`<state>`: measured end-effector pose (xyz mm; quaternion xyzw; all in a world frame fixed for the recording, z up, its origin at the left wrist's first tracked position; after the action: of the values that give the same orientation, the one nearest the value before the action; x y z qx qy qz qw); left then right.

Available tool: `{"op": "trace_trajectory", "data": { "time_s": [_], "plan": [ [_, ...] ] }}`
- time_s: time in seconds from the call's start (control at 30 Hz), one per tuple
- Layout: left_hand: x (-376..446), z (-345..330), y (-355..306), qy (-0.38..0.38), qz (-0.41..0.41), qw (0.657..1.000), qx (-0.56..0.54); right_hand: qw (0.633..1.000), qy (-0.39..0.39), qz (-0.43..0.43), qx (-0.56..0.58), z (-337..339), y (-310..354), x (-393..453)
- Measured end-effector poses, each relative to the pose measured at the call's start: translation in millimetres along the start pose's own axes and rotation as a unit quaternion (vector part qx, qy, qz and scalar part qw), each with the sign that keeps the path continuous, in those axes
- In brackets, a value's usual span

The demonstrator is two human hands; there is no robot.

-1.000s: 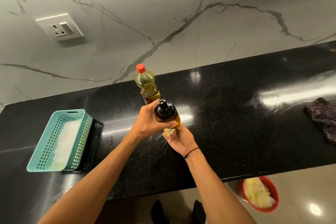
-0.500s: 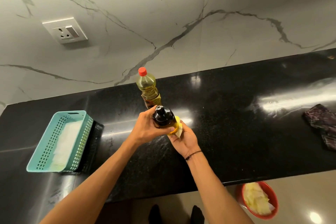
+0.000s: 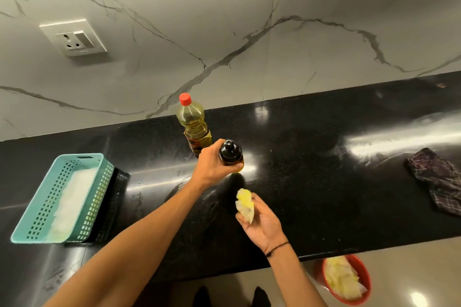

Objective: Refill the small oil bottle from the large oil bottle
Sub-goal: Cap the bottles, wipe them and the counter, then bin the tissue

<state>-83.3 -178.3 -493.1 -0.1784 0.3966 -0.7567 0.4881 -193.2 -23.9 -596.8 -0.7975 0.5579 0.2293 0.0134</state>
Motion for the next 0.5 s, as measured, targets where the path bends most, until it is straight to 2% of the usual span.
{"op": "trace_trajectory", "data": {
  "time_s": [0.23,0.5],
  "plan": [
    [49,-14,30,-0.008,0.061,0.998,0.022,0.994,-0.055,0.056,-0.078,3,49,-9],
    [68,-24,39,-0.016,0.091,0.996,0.016,0.990,-0.062,0.067,-0.110,-3,62,-10]
  ]
}}
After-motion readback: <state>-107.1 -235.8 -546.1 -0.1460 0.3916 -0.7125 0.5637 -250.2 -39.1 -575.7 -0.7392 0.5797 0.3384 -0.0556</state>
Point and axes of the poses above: each hand's wrist, its own x-axis towards the middle knuckle, its own z-axis out of the back of the hand, y = z × x, the point moved 7 cm from there along x, towards the middle knuckle, and after that the axes turned 13 degrees about y, right-handed, at the moved point
